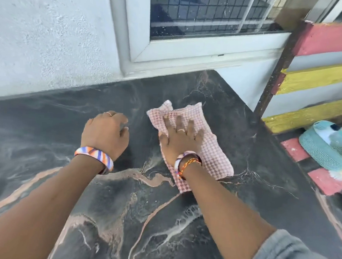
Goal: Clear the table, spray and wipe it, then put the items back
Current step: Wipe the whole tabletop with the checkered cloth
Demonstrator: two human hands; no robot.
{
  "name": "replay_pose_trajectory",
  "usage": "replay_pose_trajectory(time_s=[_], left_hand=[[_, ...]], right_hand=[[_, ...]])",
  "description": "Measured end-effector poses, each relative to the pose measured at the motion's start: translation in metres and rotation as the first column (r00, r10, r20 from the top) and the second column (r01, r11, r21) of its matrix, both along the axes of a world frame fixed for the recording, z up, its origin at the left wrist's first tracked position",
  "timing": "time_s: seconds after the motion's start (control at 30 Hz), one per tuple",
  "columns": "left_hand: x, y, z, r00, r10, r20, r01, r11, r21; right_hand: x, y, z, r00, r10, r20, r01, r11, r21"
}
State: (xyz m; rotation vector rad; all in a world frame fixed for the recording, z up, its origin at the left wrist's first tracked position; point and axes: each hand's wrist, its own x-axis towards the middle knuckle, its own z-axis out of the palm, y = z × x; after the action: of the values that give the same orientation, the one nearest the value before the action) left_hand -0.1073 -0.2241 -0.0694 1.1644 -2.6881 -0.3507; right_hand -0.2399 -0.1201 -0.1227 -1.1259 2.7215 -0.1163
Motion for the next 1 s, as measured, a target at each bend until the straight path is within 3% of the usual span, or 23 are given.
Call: replay_pose_trajectory(time_s=[0.13,0.2,0.3,0.4,0.53,0.63,0.8,1.0], left_hand=[[0.013,0.002,0.01,0.995,0.06,-0.076,-0.061,0.998,-0.013],[0.008,0.008,0.015,0.995,0.032,-0.093,-0.034,0.999,-0.015],[-0.007,0.029,0.017,0.994,-0.089,-0.069,0.088,0.996,-0.017],[-0.019,0.061,0.013,0.967,-0.255,-0.021,0.254,0.967,-0.008],[-0.032,0.103,0.005,0.925,-0.379,0.039,0.377,0.925,0.047],[-0.041,0.134,0.004,0.899,-0.434,0.058,0.431,0.9,0.066],[-0.042,0.184,0.01,0.868,-0.496,0.041,0.494,0.868,0.037],[0.0,0.218,0.002,0.913,-0.408,-0.001,0.408,0.912,0.044]], right_hand=[[0.067,0.005,0.001,0.961,0.277,0.016,-0.276,0.96,-0.049],[0.068,0.02,0.001,0.946,0.325,0.02,-0.324,0.945,-0.039],[0.027,0.054,0.003,0.981,0.184,0.052,-0.182,0.982,-0.046],[-0.036,0.111,0.001,0.99,-0.127,0.054,0.128,0.992,-0.013],[-0.093,0.206,0.0,0.859,-0.511,0.019,0.511,0.859,0.036],[-0.102,0.267,0.002,0.75,-0.66,0.038,0.659,0.751,0.035],[-0.075,0.321,0.001,0.76,-0.65,0.005,0.65,0.76,0.019],[0.005,0.332,-0.002,0.898,-0.441,0.005,0.441,0.898,-0.014]])
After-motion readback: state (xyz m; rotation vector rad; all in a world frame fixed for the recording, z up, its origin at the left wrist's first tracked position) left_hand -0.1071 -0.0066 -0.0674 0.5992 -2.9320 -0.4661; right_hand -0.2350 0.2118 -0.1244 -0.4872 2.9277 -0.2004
